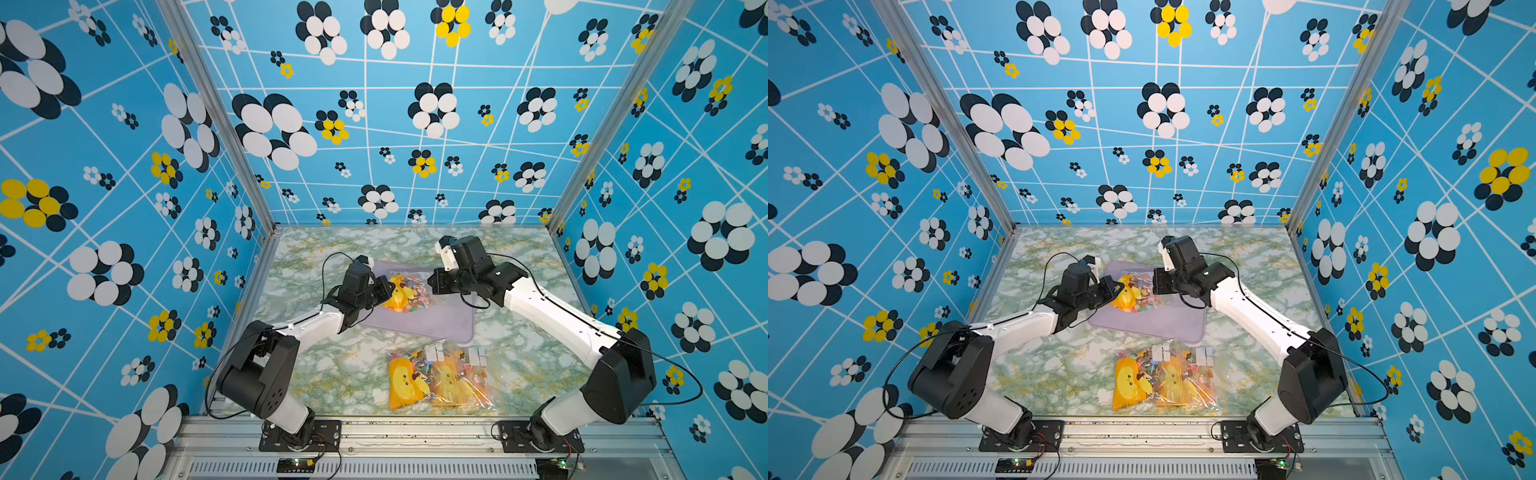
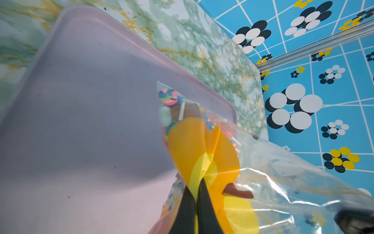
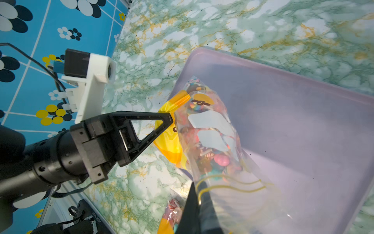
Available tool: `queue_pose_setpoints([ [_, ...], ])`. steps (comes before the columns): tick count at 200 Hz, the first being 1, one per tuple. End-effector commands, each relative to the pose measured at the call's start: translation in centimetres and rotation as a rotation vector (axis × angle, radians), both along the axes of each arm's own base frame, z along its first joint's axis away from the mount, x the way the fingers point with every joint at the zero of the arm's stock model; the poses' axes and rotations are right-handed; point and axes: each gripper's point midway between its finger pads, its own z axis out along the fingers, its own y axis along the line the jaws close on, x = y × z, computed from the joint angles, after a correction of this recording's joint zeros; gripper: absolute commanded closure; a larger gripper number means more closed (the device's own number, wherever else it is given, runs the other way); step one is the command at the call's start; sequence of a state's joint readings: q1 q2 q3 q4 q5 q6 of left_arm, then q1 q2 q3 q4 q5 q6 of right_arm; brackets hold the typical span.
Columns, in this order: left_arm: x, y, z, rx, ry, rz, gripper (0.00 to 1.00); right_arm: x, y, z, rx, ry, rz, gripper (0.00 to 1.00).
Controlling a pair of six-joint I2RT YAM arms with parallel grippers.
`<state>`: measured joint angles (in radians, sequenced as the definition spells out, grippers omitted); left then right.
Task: Pour candies out of the ziploc bag
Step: 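Pour the candies out of the ziploc bag onto the tray.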
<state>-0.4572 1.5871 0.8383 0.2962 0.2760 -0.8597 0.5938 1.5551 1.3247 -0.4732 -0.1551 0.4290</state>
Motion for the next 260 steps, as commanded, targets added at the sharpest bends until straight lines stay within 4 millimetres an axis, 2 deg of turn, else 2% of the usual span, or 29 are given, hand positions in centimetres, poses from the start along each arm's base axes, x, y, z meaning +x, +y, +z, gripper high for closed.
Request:
queue_pose_setpoints([
  [1,1.8,-1.8,3.0,-0.026,-0.11,-0.035,1.0,0.3,-0.7,-0.8,-0.017,0.011,-0.001,0.98],
  [59,2.2,-3.0,3.4,-0.006,-0.12,-0.057,1.0,1.1,-2.3,-3.7,-0.043,0.054,-0.039,0.98],
  [122,2.3,-3.0,4.0,0.033,-0.144,-0.075,1.0,1.5,-2.4,-6.1,-0.058,0.09,-0.052,0.99],
  [196,2.7,-3.0,4.8,0.04,-0.165,-0.077,1.0,2.1,-2.8,-7.4,-0.069,0.115,-0.068,0.99],
  [260,3.4,-3.3,5.9,0.036,-0.186,-0.08,1.0,2.8,-3.7,-7.5,-0.069,0.113,-0.093,0.99],
])
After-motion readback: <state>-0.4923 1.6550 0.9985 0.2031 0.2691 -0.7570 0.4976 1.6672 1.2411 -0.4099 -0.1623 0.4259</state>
